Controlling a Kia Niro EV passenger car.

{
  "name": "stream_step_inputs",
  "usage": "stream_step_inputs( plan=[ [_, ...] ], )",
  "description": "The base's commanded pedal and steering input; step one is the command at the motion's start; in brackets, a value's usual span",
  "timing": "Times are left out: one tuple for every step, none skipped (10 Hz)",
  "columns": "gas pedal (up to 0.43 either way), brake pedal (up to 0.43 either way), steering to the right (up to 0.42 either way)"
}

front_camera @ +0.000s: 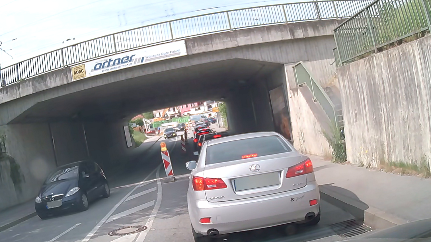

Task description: Follow the waypoints while adhering to traffic rules and regulations

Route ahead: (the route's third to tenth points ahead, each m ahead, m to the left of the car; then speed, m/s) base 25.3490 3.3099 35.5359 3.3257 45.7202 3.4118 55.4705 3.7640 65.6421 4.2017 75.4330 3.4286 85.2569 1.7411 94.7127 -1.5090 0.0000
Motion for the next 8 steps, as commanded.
stream_step_inputs(
  plan=[
    [0.000,0.311,-0.003],
    [0.000,0.311,-0.003],
    [0.000,0.311,-0.003],
    [0.000,0.311,-0.003],
    [0.000,0.311,-0.003],
    [0.000,0.311,-0.003],
    [0.000,0.317,-0.003],
    [0.000,0.311,-0.003]
  ],
)
